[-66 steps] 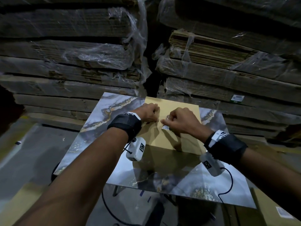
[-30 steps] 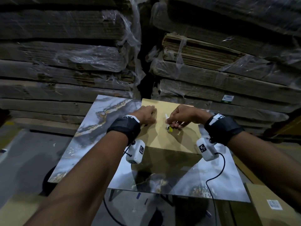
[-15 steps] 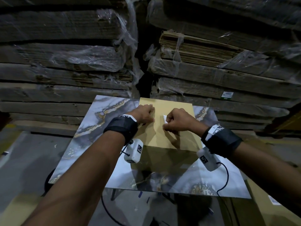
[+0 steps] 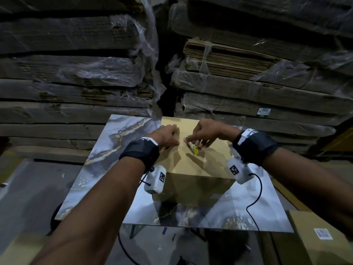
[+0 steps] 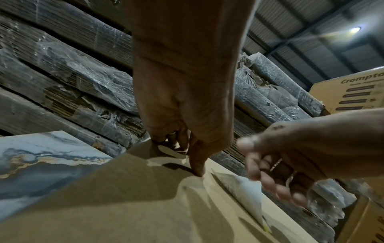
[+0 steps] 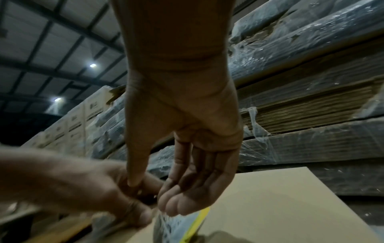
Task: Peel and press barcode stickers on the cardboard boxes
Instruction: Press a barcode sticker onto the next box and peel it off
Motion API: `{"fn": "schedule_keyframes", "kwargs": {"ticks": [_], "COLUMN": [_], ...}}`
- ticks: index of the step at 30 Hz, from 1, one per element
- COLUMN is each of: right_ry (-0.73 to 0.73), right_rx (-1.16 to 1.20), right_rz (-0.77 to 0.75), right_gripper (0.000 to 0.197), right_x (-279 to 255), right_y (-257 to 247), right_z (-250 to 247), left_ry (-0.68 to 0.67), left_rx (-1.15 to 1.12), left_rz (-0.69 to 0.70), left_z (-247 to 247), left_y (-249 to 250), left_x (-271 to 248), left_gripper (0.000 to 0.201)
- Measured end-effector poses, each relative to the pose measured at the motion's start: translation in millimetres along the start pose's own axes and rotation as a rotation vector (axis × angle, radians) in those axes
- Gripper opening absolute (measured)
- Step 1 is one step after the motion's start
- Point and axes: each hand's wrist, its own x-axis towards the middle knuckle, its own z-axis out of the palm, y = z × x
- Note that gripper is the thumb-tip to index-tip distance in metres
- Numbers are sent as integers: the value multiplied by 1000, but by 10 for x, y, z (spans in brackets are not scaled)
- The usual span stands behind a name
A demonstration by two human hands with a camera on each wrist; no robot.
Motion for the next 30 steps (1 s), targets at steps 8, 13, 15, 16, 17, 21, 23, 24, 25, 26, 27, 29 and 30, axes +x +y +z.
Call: {"fn": "schedule_keyframes", "kwargs": {"ticks": [8,13,15,16,17,21,23,24,25,26,27,29,30], "right_ry": [159,233,247,246,249,272,283,291,299,308,316,316,316], "right_rx": [-151,-323,-333,-336,-338,-325,-335,-339,-340,-340,-331,-296,-281], "right_rz": [2,-46,-31,-30,-35,-59,-81,-92,-101,-105,-107,-109,-111], "right_gripper": [23,11,8,7,7,13,15,14,14,13,13,17,20], "right_x": [173,203,230,243,249,239,234,235,232,236,235,227,216], "right_y": [195,158,140,132,123,103,106,111,115,118,121,115,103], "right_z": [-102,32,54,56,54,67,92,104,114,122,124,115,109], "left_ry": [-24,-20,-15,-11,-13,-21,-25,-25,-29,-31,-34,-40,-43], "left_rx": [4,11,15,20,22,-5,-11,-10,-9,-7,-7,-7,-5], "left_rz": [-16,-14,-10,-9,-11,-33,-32,-33,-38,-46,-51,-58,-60], "left_z": [-21,-27,-30,-27,-24,-6,2,7,10,17,24,27,30], "left_y": [12,19,21,22,24,6,-2,-8,-11,-19,-29,-38,-45], "left_x": [3,-12,-17,-11,-10,18,39,51,57,70,82,90,96], "left_gripper": [56,60,59,58,58,65,66,65,65,64,65,65,64]}}
